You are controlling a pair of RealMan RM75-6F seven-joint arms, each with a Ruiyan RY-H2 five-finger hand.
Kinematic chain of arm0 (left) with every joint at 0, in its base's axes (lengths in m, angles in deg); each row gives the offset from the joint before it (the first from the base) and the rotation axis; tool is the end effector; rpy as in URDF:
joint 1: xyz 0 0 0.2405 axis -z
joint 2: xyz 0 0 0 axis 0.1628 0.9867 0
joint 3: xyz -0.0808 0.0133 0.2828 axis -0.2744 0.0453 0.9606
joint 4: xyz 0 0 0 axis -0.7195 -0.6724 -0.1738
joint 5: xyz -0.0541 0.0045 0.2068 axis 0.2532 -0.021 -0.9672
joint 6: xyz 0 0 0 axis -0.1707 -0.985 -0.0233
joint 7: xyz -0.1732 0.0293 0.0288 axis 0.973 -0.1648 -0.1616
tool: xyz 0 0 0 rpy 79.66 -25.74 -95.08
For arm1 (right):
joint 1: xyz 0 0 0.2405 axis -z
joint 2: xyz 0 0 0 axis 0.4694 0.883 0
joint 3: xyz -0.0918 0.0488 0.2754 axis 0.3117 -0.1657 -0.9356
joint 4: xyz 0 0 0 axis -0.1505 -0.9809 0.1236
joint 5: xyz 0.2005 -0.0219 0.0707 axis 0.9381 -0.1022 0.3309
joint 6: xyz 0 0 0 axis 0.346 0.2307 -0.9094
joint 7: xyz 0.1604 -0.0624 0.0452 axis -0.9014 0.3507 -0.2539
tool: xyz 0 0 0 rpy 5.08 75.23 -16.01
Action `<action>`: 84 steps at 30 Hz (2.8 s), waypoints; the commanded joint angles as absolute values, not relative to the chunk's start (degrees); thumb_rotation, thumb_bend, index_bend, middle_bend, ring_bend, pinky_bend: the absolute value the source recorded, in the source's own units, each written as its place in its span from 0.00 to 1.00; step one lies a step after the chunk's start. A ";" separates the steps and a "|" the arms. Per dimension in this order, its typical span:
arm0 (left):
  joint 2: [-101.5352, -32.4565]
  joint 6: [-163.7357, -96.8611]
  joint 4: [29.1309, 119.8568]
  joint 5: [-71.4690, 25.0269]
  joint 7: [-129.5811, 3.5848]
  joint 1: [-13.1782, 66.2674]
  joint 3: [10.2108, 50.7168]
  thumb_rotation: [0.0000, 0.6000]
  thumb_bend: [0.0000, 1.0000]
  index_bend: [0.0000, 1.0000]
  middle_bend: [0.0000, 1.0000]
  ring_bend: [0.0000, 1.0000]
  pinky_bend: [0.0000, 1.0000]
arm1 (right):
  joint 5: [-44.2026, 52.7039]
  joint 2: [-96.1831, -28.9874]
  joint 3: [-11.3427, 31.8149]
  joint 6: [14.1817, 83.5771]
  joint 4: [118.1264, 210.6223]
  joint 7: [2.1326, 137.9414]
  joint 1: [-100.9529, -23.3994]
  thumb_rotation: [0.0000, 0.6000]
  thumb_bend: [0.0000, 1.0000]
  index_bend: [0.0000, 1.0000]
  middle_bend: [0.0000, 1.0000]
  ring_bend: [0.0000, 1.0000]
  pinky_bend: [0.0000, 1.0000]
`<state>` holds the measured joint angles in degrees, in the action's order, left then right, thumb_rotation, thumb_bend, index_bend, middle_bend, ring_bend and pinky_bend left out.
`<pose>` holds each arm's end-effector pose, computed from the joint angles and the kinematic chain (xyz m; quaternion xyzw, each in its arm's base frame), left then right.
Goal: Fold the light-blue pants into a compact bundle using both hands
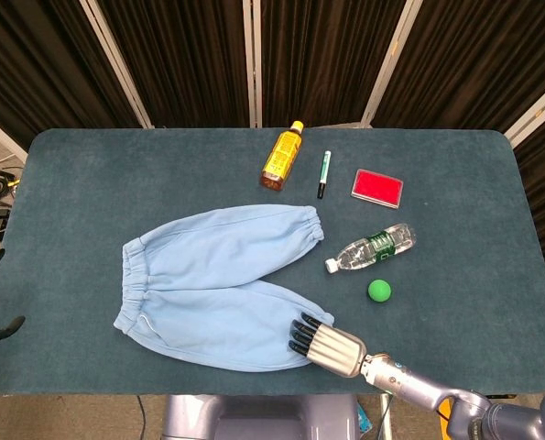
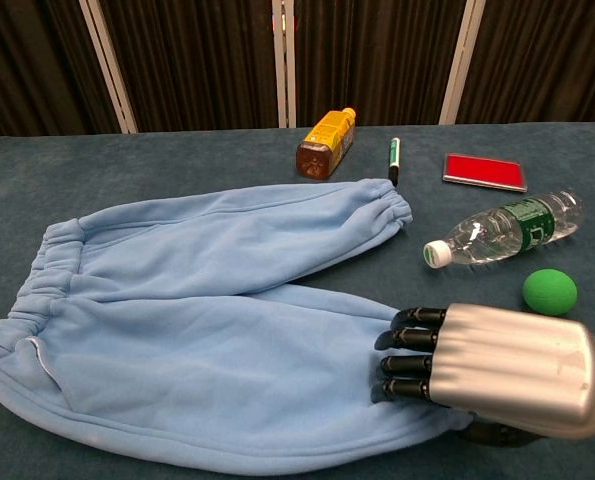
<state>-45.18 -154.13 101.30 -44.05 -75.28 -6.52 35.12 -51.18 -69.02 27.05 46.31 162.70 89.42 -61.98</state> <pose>-0.3391 0.2067 0.1926 -0.5840 -0.3529 -0.3371 0.6487 -0.2039 -0.2602 -0.0789 0.9126 -0.0161 0.3330 0.2367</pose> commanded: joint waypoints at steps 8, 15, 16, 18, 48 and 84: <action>-45.40 -153.71 101.05 -44.66 -75.36 -6.37 35.48 1.00 0.00 0.00 0.00 0.00 0.00 | -47.75 -71.22 27.52 49.05 162.58 83.37 -61.72 1.00 0.52 0.48 0.46 0.37 0.29; -47.15 -152.31 97.00 -51.27 -73.29 -4.83 37.81 1.00 0.00 0.02 0.00 0.00 0.01 | -42.79 -72.02 26.64 49.30 164.42 76.46 -61.62 1.00 0.56 0.56 0.52 0.41 0.32; -47.92 -152.25 95.36 -53.06 -72.77 -4.47 38.38 1.00 0.00 0.08 0.00 0.00 0.05 | -41.91 -71.92 26.39 49.10 165.21 75.69 -61.68 1.00 0.56 0.56 0.52 0.41 0.32; -49.26 -152.13 92.56 -55.82 -71.82 -3.81 39.24 1.00 0.00 0.18 0.00 0.00 0.12 | -40.52 -71.70 25.92 48.73 166.57 74.91 -61.74 1.00 0.56 0.56 0.52 0.41 0.32; -68.96 -144.58 60.77 -69.59 -63.76 8.00 45.35 1.00 0.05 0.27 0.15 0.14 0.28 | -31.53 -69.69 23.90 45.07 175.30 77.57 -62.17 1.00 0.64 0.57 0.53 0.41 0.32; -61.86 -134.30 78.12 -51.10 -58.49 11.33 38.48 1.00 0.49 0.64 0.48 0.43 0.53 | -23.97 -63.11 13.88 45.76 182.58 76.56 -66.12 1.00 0.67 0.57 0.53 0.41 0.33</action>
<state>-63.99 -136.76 75.28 -53.83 -59.11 10.14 40.37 -26.51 -63.63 16.27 47.20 181.78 75.00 -64.83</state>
